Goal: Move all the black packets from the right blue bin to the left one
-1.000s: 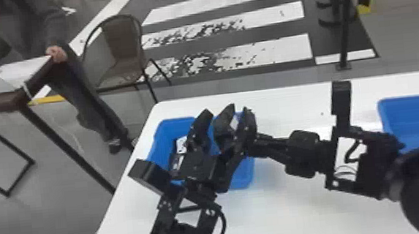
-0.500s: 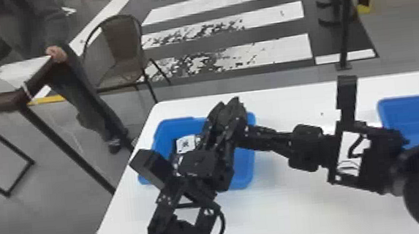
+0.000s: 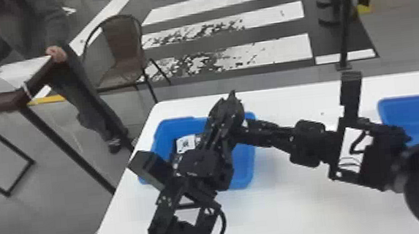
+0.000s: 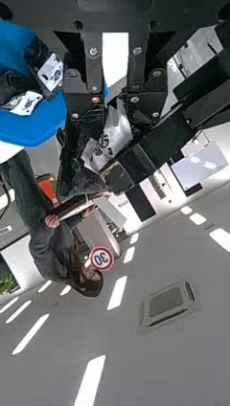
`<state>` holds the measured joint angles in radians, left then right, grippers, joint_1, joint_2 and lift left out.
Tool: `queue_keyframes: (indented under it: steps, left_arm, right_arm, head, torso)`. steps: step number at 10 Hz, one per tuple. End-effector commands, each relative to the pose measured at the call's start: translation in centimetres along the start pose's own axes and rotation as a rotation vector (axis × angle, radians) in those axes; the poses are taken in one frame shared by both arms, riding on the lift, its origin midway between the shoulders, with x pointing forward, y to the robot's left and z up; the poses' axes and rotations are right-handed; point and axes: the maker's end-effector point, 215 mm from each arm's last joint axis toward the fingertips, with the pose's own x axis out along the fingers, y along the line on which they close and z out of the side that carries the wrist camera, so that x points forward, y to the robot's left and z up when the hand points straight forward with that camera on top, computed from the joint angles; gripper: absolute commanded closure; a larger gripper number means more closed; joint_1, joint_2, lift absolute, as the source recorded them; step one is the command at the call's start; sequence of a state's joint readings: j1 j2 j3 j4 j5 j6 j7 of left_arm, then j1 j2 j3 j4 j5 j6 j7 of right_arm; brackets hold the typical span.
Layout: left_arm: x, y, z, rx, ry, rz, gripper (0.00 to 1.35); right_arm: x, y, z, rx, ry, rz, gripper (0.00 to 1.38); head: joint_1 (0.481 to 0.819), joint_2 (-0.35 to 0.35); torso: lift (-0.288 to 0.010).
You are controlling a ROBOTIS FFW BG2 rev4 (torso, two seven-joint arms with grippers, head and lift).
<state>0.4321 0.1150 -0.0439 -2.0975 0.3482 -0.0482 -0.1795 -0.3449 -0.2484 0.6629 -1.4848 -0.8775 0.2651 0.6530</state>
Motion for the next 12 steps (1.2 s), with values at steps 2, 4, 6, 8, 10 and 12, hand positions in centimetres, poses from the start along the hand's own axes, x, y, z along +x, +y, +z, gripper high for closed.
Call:
queue_keyframes:
  steps: [2,4,6,8,10,12]
  left_arm:
    - [-0.3,0.5,0.8,-0.004,-0.029,0.014,1.21]
    - [-0.5,1.2,1.9,-0.005,-0.064,0.035,1.21]
    - [-1.2,2.5,3.1,0.001,-0.106,0.078,1.21]
    - [-1.8,5.6,3.1,0.042,-0.128,0.155,1.21]
    - [-1.4,11.4,-0.4,0.188,-0.068,0.258,1.21]
    - [1.5,16.1,-3.1,0.406,-0.038,0.334,1.21]
  right_arm:
    - [-0.4,-0.4,0.8,-0.005,-0.048,-0.012,0.03]
    - [-0.6,-0.5,0.4,0.008,-0.050,-0.016,0.00]
    - [-0.7,-0.1,0.0,0.035,-0.066,-0.011,0.00]
    - [-1.4,-0.4,-0.2,0.058,-0.086,-0.023,0.00]
    - [-2.0,-0.9,0.5,0.061,-0.107,-0.037,0.00]
    - [-2.5,-1.3,0.8,0.060,-0.115,-0.044,0.00]
  head:
    - [0.695,0.344]
    - [0.693,0.346]
    - [0.689,0.350]
    - [0.688,0.350]
    - [0.689,0.350]
    - [0.690,0.350]
  torso:
    - [-0.140]
    - [-0.140]
    - [-0.140]
    - [-0.140]
    - [-0.140]
    - [-0.140]
